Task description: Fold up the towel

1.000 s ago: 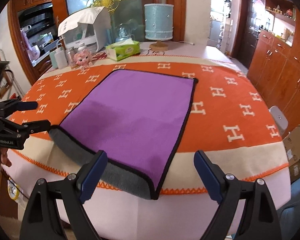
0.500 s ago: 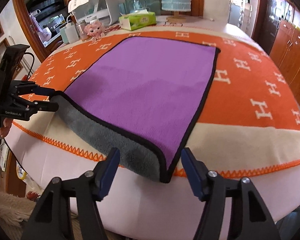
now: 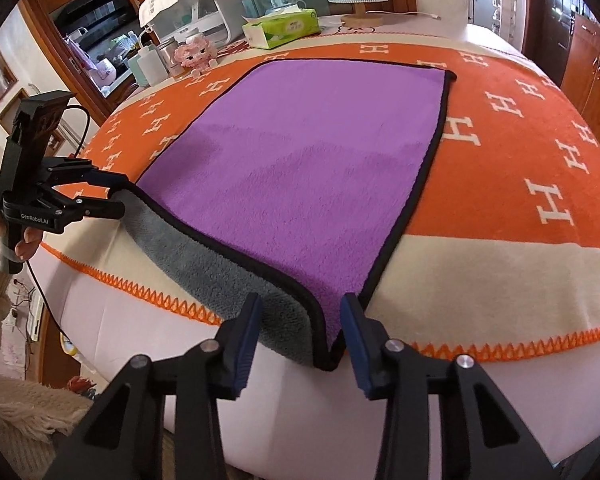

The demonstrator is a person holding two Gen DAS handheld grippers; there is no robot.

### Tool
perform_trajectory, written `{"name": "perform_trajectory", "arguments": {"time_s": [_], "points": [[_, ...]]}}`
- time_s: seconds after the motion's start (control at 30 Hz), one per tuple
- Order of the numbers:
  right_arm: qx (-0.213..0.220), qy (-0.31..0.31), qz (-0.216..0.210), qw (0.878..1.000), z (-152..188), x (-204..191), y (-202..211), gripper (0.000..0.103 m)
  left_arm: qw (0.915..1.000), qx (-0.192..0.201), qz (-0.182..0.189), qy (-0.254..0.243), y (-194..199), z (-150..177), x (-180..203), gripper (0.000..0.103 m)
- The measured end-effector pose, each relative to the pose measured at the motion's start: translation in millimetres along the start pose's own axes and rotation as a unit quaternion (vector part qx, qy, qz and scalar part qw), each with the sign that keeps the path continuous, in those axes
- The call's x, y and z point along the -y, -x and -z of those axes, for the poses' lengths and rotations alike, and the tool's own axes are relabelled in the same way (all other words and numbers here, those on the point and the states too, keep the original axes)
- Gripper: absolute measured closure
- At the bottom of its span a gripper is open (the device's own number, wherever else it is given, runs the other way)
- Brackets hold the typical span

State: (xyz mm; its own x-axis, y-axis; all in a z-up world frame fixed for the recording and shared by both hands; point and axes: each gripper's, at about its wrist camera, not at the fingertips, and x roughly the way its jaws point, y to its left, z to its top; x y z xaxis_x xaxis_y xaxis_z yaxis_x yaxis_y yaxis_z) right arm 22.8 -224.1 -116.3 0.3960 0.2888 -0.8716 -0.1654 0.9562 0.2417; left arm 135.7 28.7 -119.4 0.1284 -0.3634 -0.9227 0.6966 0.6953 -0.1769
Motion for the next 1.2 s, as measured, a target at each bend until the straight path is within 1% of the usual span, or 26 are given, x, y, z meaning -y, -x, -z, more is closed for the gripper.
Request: {"name": "perform_trajectory", "arguments": {"time_s": [0.07,0.13,0.2,0.27,0.33,0.43,0.7,0.73,0.77,0.8,0.97,1.0,1.07,1.2], "points": [[-0.001,0.000,-0.002,1.000,0.2,0.5,0.0,0.066,1.0000,-0.005,-0.003,-0.007,-1.3,-1.7,3.1,0.041],[-0.003,0.002,-0.005,1.000,0.4,-0.9,1.2,0.073,0.9999,-0.009,-0.004,-0.010,-3.3,-2.6,3.7,0.041],[-0.003,0.007,-0.007,1.000,0.7,-1.9,1.7,0.077,0.9999,-0.011,-0.003,-0.010,-4.3,-3.4,4.0,0.041],[-0.004,0.015,-0.003,1.000,2.2,-5.3,2.5,0.079,0.9999,-0.013,-0.001,-0.010,-4.8,-3.9,4.7,0.045],[-0.004,0.019,-0.001,1.000,3.3,-6.2,2.6,0.083,0.9999,-0.015,0.000,-0.006,-5.1,-3.9,3.0,0.047],[-0.002,0.016,-0.005,1.000,4.1,-5.5,3.4,0.087,0.9998,-0.020,0.004,0.003,-7.2,-3.3,-2.0,0.054],[0.006,0.023,-0.003,1.000,5.2,-7.2,6.5,0.091,0.9992,-0.032,0.011,0.020,-12.2,-2.0,-14.7,0.055],[0.008,0.025,-0.003,1.000,5.3,-8.3,7.4,0.091,0.9992,-0.033,0.012,0.019,-12.9,-2.0,-15.1,0.059],[0.009,0.026,-0.002,1.000,6.0,-8.6,8.1,0.091,0.9992,-0.034,0.013,0.018,-12.9,-1.6,-15.6,0.067],[0.010,0.027,-0.002,1.000,6.3,-8.9,8.4,0.091,0.9991,-0.036,0.014,0.017,-12.9,-1.3,-15.6,0.069],[0.011,0.026,0.001,1.000,6.1,-8.3,8.0,0.091,0.9993,-0.036,0.005,0.011,-10.1,0.0,-14.2,0.080],[0.011,0.026,0.001,1.000,5.6,-7.8,8.0,0.091,0.9993,-0.036,0.002,0.011,-9.7,0.4,-13.9,0.081],[0.012,0.025,0.002,1.000,5.4,-7.6,8.6,0.091,0.9993,-0.037,-0.004,0.009,-8.9,1.8,-13.8,0.089],[0.013,0.026,0.003,1.000,5.7,-8.2,9.2,0.091,0.9993,-0.034,-0.014,0.013,-7.3,5.2,-13.2,0.092]]}}
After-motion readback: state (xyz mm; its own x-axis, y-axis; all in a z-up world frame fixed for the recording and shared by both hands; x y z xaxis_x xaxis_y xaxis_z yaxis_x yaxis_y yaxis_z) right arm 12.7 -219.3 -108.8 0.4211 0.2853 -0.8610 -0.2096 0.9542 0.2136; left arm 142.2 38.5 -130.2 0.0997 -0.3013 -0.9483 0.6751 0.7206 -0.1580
